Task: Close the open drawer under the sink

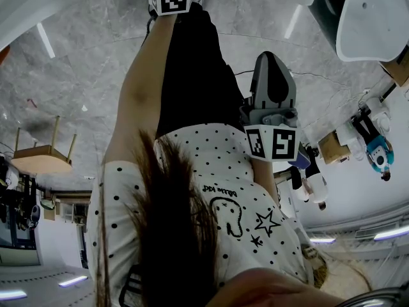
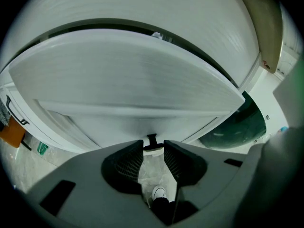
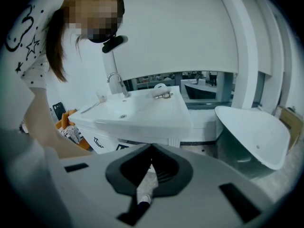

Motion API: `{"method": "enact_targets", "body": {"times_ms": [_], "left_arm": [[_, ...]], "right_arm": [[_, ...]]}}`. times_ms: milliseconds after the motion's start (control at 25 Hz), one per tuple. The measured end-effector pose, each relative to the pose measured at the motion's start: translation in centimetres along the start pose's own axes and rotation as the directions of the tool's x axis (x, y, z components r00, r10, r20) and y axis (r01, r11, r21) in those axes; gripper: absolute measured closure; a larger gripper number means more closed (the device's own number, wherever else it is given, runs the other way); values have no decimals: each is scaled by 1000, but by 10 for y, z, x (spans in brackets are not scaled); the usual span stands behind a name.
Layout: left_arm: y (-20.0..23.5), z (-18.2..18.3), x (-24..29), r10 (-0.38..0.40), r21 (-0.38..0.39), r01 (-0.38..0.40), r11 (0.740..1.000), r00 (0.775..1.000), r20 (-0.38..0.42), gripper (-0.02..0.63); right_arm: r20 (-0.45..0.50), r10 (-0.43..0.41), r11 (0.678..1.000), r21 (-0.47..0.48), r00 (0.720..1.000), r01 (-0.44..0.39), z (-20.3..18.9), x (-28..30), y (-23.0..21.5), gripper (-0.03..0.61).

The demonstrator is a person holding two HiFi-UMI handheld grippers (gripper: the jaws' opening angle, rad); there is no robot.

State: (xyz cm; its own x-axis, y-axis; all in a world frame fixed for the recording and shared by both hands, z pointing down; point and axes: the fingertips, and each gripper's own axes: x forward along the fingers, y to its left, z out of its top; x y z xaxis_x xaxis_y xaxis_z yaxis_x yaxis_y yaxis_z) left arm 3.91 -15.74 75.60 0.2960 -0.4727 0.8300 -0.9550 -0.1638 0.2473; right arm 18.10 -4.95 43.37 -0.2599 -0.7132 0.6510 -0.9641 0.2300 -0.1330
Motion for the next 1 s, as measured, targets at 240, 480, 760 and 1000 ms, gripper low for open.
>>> {"method": "enact_targets", "body": {"times_ms": [240, 480, 760, 1000], "left_arm": [[0, 16, 4, 2, -3, -2, 1000, 1000, 25, 476], [5, 12, 11, 13, -20, -13, 1000, 1000, 2, 476], [3, 34, 8, -1, -27, 3, 1000, 998, 56, 476], [2, 34, 5, 0, -27, 2, 1000, 998, 66, 476]], "right_arm": [[-8, 2, 1000, -3, 1000, -2, 1, 2, -2, 566], [-10, 5, 1000, -4, 1000, -5, -2, 4, -1, 566], [-14, 1, 1000, -6, 1000, -1, -3, 2, -4, 566], [-8, 1, 1000, -9, 1000, -1, -8, -7, 0, 566]]}}
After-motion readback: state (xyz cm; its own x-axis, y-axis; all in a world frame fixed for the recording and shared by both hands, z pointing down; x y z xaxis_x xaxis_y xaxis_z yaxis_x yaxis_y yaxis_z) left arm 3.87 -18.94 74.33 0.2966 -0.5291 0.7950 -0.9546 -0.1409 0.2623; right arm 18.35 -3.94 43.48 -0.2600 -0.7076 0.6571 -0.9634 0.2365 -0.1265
